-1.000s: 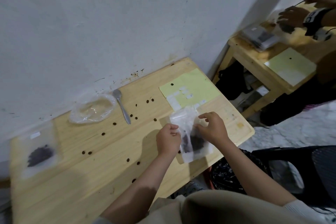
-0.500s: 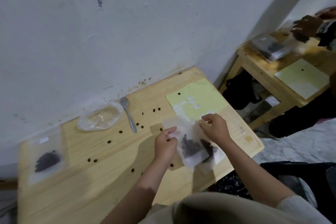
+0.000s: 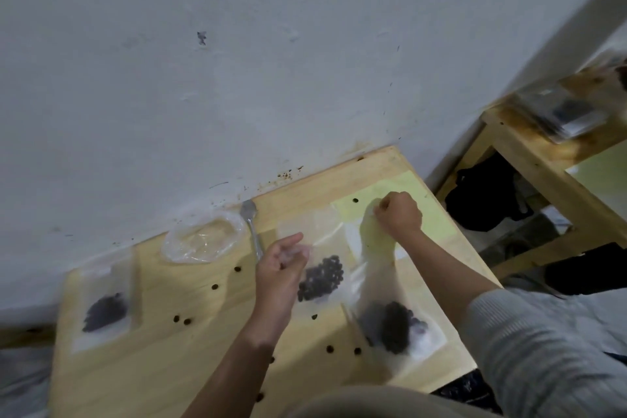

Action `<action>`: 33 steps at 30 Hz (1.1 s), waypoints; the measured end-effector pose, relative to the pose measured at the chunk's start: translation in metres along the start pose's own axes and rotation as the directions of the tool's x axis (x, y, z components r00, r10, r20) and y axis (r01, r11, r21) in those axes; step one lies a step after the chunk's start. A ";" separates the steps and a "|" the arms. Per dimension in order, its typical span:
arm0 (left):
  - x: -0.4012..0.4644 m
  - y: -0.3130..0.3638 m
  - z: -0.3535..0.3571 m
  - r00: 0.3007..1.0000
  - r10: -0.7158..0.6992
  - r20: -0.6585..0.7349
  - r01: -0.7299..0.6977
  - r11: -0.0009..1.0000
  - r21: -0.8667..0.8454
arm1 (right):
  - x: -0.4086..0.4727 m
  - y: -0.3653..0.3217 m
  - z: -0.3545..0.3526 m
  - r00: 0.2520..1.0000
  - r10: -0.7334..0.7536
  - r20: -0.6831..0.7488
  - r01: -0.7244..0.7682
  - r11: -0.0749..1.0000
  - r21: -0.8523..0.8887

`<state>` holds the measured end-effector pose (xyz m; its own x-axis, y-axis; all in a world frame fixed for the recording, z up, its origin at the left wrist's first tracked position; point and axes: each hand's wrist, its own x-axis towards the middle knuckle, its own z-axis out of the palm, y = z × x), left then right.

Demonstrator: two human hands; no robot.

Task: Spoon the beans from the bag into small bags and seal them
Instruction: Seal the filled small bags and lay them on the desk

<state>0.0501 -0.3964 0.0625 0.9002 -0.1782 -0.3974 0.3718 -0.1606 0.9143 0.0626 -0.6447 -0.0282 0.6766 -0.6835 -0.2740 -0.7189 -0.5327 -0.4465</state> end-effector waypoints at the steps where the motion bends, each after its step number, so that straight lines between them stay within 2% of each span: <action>1: 0.001 0.001 -0.001 1.000 0.003 -0.006 -0.003 1.000 -0.009 | 0.002 -0.001 0.002 1.000 -0.011 -0.004 0.011 1.000 -0.022; 5: 0.003 -0.002 -0.001 1.000 0.020 -0.004 -0.020 1.000 -0.005 | 0.003 0.000 0.002 1.000 -0.020 -0.009 0.020 0.999 -0.038; 9: 0.000 -0.002 -0.008 0.999 0.035 0.025 -0.035 0.999 -0.006 | -0.018 -0.010 -0.016 0.998 0.020 -0.060 -0.005 0.971 0.239; 12: -0.003 0.001 -0.016 0.998 0.064 0.020 -0.064 0.998 -0.027 | -0.064 -0.039 -0.039 0.997 -0.015 -0.082 0.057 0.837 0.544; 15: -0.010 0.006 -0.029 0.994 0.113 0.004 -0.112 0.992 -0.050 | -0.121 -0.068 -0.049 0.984 -0.178 -0.002 0.127 0.689 0.713; 17: -0.016 0.008 -0.039 0.991 0.133 0.000 -0.133 0.989 -0.065 | -0.151 -0.083 -0.044 0.965 -0.258 0.036 0.150 0.665 0.732; 24: -0.050 0.018 -0.087 0.977 0.210 -0.046 -0.215 0.960 -0.180 | -0.209 -0.129 -0.016 0.948 -0.318 0.009 0.239 0.729 0.641; 27: -0.058 0.019 -0.109 0.974 0.203 -0.104 -0.222 0.946 -0.235 | -0.229 -0.147 -0.007 0.924 -0.381 -0.033 0.327 0.740 0.588; 33: -0.064 0.014 -0.167 0.964 0.159 -0.216 -0.211 0.946 -0.247 | -0.264 -0.184 0.016 0.881 -0.464 -0.098 0.427 0.686 0.590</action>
<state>0.0360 -0.2253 0.1140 0.9752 0.0121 -0.2209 0.2177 0.1255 0.9679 0.0189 -0.3588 0.1125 0.9135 -0.4038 0.0491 -0.1104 -0.3623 -0.9255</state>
